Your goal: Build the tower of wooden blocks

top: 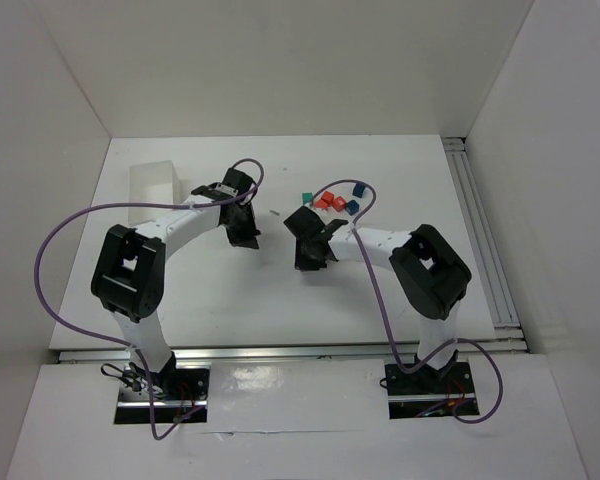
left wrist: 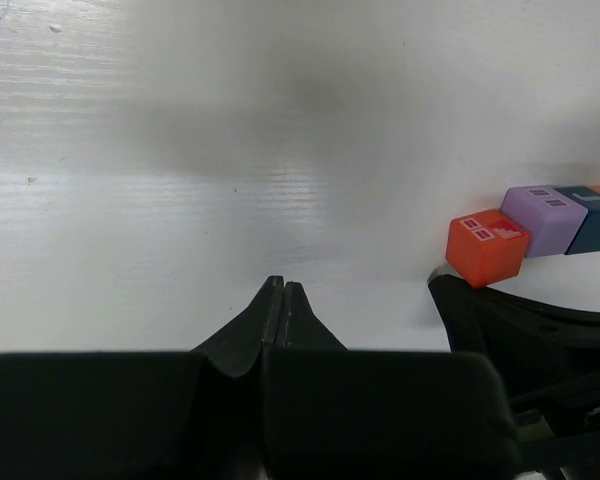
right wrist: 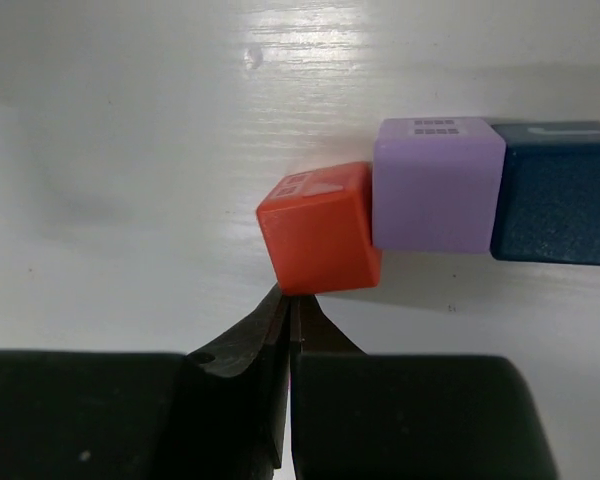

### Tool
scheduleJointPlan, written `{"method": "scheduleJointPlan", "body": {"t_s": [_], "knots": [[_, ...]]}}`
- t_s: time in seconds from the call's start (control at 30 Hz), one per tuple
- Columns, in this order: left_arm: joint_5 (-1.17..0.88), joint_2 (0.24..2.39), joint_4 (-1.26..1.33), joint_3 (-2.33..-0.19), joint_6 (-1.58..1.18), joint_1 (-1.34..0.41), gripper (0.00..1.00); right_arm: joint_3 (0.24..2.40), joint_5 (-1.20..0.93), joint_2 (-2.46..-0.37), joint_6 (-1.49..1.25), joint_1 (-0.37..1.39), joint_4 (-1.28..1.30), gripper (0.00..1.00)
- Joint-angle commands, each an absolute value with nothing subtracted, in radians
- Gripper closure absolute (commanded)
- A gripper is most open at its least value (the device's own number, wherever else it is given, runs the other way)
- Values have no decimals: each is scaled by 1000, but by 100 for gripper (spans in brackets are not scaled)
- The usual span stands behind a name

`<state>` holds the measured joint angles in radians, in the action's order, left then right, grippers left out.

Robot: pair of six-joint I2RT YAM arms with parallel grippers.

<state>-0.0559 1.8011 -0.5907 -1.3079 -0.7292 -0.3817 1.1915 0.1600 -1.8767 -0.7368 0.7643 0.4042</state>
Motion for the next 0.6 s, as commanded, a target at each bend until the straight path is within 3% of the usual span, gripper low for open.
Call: {"method": "scheduleJointPlan", "body": {"t_s": [0.0, 0.37, 0.57], "knots": [[-87, 1776, -575, -1301, -718, -379, 100, 1233, 196, -1893, -715, 753, 385, 95], [-106, 1776, -555, -1292, -727, -379, 100, 1266, 219, -1893, -675, 744, 414, 95], [-126, 1796, -555, -1301, -709, -379, 100, 1287, 193, -1786, -653, 753, 497, 95]]}}
